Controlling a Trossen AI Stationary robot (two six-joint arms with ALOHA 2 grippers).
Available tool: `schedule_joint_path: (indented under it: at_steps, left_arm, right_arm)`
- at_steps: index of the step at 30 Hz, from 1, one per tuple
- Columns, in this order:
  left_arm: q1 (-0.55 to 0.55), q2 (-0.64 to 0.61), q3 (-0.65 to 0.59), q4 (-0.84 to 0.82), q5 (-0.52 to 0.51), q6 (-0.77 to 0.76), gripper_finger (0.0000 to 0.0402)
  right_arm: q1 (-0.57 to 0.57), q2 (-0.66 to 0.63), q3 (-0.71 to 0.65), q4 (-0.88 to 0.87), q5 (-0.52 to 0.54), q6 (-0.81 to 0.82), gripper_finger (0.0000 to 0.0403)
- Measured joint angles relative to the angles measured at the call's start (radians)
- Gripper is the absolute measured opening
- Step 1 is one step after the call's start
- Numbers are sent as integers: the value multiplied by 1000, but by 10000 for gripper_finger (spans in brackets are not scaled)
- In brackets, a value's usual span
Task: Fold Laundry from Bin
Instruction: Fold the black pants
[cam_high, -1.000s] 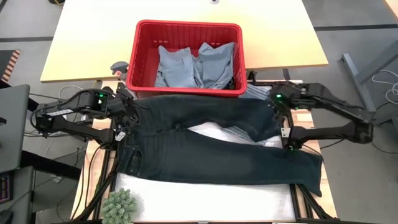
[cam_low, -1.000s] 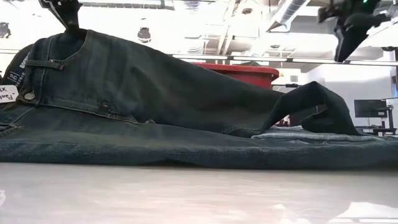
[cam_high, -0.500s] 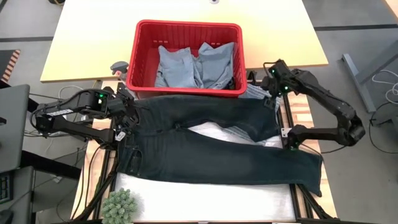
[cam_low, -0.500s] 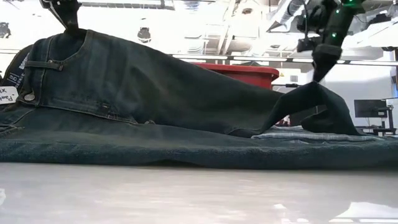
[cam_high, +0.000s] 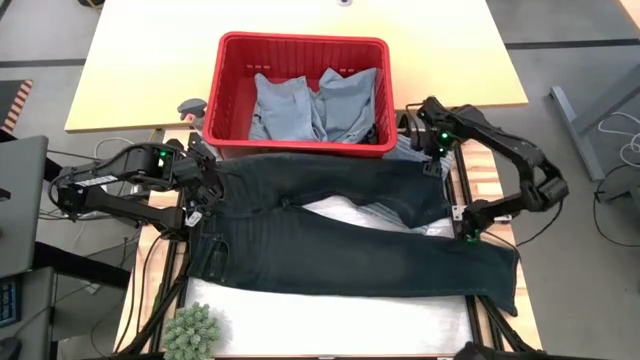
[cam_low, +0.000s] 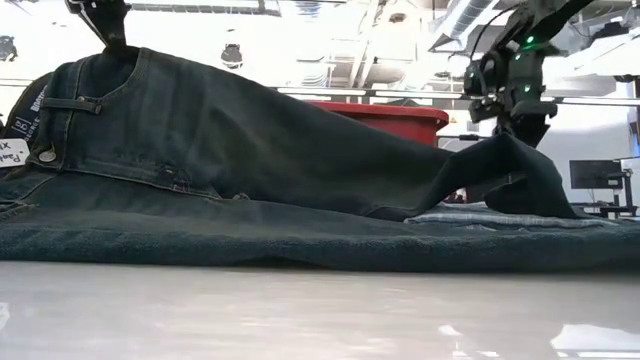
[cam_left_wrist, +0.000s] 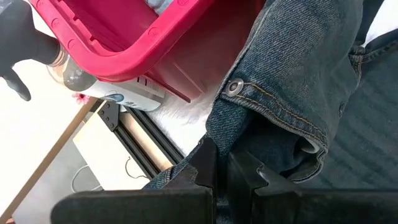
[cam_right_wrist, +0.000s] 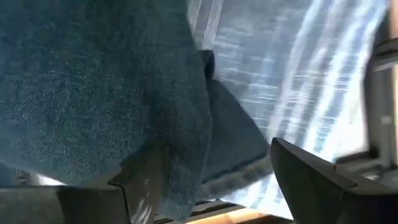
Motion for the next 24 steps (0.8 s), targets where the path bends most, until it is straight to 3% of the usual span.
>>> schedule_joint_path:
  at_steps: [3,5,7,11,12,17,24]
  left_arm:
    - [0,0,0,0,0,0,0]
    - [0,0,0,0,0,1,0]
    - [0,0,0,0,-1,6,0]
    - [0,0,0,0,-11,8,0]
    - [0,0,0,0,-14,8,0]
    - [0,0,0,1,-23,14,0]
    - [0,0,0,0,-8,14,0]
  right_arm:
    - [2,53,0,-12,1,0,291]
    - [13,72,0,-16,1,-9,261]
    - [27,83,0,-20,1,-30,209]
    - [58,99,0,-47,1,-76,53]
    - [63,102,0,-55,2,-86,29]
    - [91,81,29,-105,58,-21,21]
    - [152,-90,157,-194,104,70,21]
